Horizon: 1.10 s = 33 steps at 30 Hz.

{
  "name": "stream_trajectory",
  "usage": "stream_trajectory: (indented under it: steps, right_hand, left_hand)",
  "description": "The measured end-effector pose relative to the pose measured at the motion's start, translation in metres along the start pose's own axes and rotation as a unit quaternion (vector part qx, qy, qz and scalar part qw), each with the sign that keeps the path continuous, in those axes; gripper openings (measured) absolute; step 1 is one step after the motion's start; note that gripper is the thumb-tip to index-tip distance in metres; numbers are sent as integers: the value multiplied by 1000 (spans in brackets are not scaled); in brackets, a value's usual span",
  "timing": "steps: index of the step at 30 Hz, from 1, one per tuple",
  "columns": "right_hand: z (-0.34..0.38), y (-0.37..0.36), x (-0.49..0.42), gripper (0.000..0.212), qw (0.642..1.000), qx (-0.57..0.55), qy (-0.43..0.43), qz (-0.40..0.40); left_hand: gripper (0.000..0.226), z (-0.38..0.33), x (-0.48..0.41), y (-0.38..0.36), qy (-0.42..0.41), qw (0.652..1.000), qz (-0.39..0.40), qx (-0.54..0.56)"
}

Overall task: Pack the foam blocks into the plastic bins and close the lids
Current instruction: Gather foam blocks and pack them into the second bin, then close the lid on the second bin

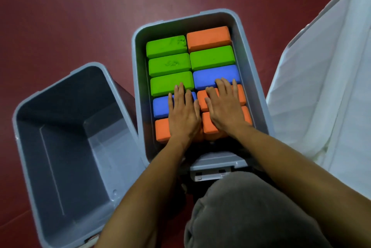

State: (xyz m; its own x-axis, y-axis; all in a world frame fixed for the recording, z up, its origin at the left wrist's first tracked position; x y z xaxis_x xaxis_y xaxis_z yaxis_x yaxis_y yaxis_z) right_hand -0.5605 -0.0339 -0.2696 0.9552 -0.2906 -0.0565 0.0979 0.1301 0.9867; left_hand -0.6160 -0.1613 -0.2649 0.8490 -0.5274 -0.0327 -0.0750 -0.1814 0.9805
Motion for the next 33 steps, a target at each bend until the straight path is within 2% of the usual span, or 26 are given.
stream_trajectory:
  steps: [2, 6, 11, 15, 20, 28, 31, 33]
  right_hand:
    - [0, -1, -3, 39, 1000, -1, -10, -14]
    - [2, -2, 1, 40, 1000, 3, -4, -10]
    - [9, 1, -1, 43, 998, 47, 12, 49]
    - [5, 23, -3, 55, 993, 73, 33, 83]
    - [-18, 67, 0, 60, 986, 120, 23, 111]
    - [-51, 156, 26, 58, 973, 198, -37, 110]
    - [-69, 180, 49, 69, 960, 238, -113, 99]
    - [-82, 190, 68, 83, 943, 246, -194, 112]
  left_hand:
    - [52, 0, -5, -2, -8, 1000, -9, 11]
    - [62, 2, -3, -11, -5, 999, 34, -4]
    - [65, 3, -3, -11, -5, 997, 71, -40]
    - [71, -2, -9, 6, -10, 995, 83, -58]
    - [76, -45, -21, 40, -44, 994, 92, -42]
    - [62, -133, -18, 91, -139, 984, 106, -36]
    - [64, -155, -10, 112, -164, 980, 102, -44]
    - [65, -166, -4, 124, -177, 978, 101, -52]
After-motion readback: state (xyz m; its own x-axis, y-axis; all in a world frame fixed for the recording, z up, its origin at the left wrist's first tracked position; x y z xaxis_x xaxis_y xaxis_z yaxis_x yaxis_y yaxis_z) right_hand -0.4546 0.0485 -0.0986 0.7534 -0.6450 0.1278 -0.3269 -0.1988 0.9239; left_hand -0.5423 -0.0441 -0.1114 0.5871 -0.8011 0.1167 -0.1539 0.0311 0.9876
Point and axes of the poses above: each hand's wrist, its own x-axis away from the middle knuckle, its own y-axis out of the back of the hand, z = x × y, the point moved 6 cm from there along -x, towards the middle knuckle, and after that the axes turned 2 degrees about y, right-handed, at the moved point
